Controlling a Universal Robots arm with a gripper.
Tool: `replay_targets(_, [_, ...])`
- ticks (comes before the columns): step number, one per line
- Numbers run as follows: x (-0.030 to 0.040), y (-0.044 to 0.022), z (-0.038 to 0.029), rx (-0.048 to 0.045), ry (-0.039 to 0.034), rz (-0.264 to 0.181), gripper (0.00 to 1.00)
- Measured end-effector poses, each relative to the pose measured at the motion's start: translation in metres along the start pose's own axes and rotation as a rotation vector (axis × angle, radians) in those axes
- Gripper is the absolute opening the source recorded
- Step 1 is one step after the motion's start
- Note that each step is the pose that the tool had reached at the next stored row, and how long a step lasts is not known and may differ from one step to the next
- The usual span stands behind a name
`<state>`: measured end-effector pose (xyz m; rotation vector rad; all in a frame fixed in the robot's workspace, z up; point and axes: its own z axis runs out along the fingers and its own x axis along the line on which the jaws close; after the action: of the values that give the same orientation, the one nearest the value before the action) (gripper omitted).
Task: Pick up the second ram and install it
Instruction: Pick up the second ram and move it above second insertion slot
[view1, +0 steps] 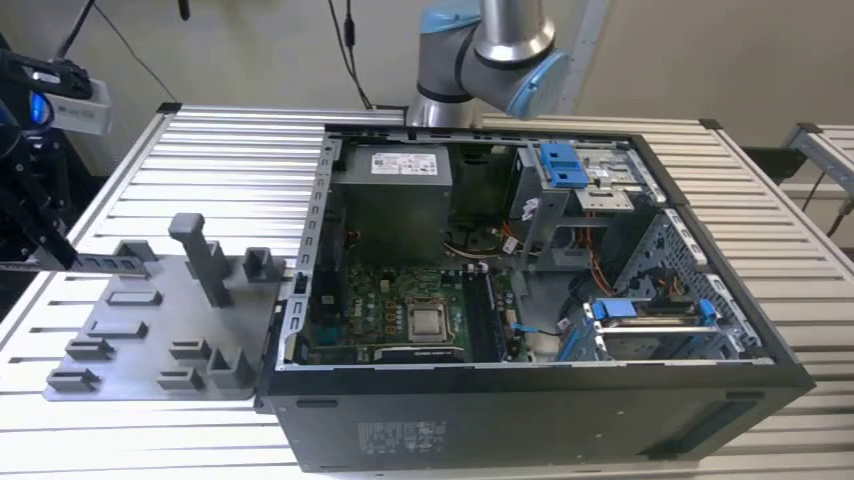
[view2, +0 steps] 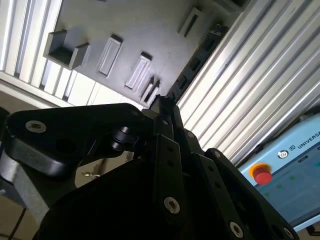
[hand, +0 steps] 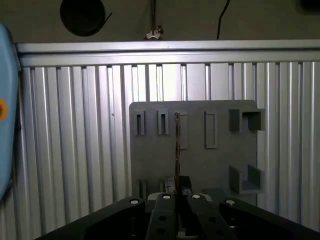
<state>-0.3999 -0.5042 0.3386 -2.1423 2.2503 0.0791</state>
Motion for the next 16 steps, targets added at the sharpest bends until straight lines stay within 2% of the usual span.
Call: replay_targets(16, [-0.0004,0.0001,-0.0073,0.0000,0.0000,0.000,0.15])
